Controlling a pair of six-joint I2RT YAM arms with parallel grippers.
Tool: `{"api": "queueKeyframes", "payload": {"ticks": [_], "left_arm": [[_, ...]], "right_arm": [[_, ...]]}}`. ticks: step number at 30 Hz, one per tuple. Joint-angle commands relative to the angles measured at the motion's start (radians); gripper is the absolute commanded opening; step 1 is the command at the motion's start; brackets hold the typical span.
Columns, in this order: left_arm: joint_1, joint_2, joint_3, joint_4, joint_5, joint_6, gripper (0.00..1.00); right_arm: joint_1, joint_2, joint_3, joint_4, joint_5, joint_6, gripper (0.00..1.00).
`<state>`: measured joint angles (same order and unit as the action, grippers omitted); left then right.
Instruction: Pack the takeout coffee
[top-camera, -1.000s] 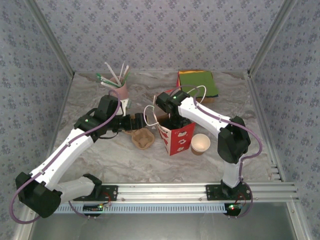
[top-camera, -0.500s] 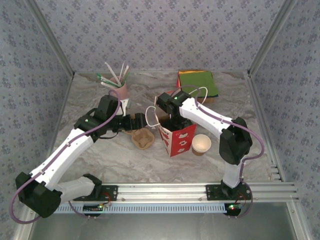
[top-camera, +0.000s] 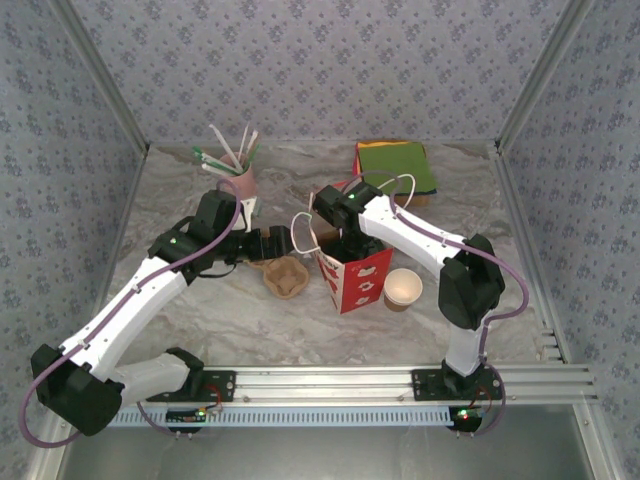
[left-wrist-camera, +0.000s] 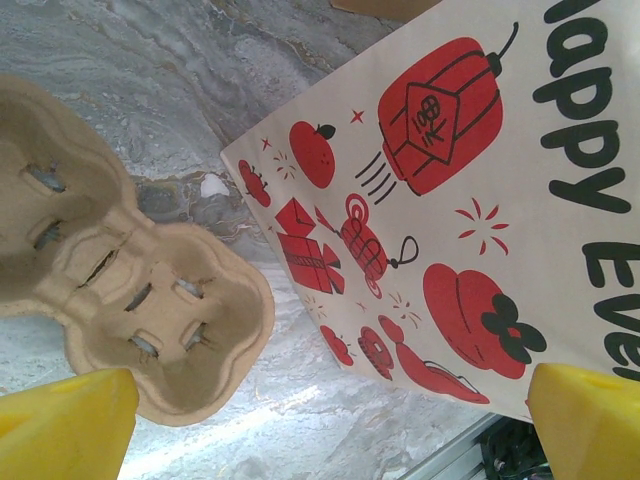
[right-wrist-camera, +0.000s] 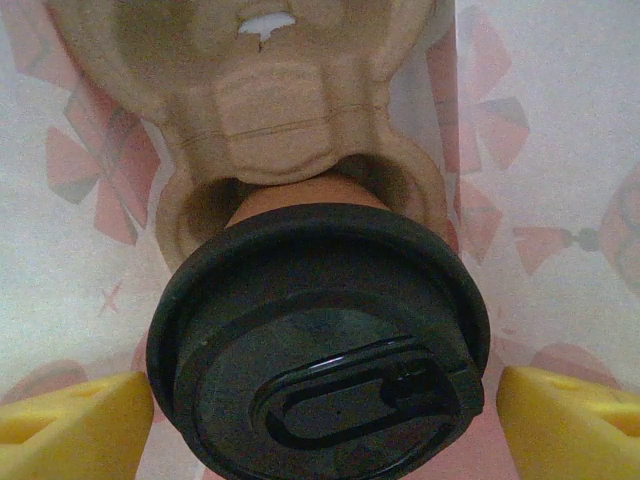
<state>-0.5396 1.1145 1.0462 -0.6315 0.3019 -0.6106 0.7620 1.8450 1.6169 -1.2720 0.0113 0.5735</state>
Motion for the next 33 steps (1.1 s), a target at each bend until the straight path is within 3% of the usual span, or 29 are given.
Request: {"api": "queueKeyframes", "payload": {"ticks": [1,33], "left_arm": [[-0.005,-0.002,0.000,0.004,-0.006,0.011,1.00],[-0.002,-0.006,0.010,-0.010,-0.029,0.018,1.00]], "right_arm": [[0.005,-0.033,-0.007,-0.040,0.017,0.025,0.91],[0.011,-0.061,0.047,-0.075,0.036,0.038,0.91]]}}
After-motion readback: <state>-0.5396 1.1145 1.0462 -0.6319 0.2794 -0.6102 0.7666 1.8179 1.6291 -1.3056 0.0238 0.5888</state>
